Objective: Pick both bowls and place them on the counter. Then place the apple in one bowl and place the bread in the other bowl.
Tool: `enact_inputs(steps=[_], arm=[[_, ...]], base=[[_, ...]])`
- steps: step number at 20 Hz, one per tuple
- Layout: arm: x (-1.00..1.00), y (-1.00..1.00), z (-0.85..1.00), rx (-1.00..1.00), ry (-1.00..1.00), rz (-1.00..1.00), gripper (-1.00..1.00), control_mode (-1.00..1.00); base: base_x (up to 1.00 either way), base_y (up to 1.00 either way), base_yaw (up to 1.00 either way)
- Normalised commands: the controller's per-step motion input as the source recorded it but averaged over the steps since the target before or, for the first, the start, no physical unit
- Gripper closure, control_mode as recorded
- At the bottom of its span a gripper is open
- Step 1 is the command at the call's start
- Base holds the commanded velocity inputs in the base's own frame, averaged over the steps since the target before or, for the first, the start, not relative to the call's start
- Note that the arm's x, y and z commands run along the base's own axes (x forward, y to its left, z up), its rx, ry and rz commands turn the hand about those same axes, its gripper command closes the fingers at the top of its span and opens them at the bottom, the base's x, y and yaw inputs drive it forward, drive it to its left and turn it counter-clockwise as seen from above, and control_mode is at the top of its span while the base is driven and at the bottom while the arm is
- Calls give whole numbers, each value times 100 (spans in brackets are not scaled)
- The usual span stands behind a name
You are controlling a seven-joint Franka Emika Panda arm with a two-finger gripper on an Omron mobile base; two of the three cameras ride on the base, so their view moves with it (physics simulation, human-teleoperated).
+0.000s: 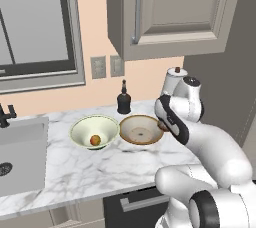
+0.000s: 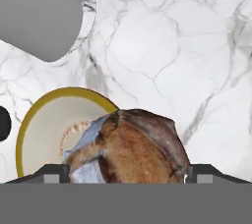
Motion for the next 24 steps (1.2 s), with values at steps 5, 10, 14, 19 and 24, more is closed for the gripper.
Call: enact_inputs(steps=[5, 10, 14, 19, 24], arm=[[26, 71, 14, 0, 1, 0, 100, -100], [33, 48, -5, 0, 8, 0, 100, -100], [19, 9, -23, 0, 9, 2, 100, -100], [3, -1, -22, 0, 4, 0, 100, -100], [0, 0, -22, 0, 3, 0, 100, -100]], base=[[0, 0, 0], [0, 0, 0], [0, 0, 0], [0, 0, 0], [0, 0, 0]])
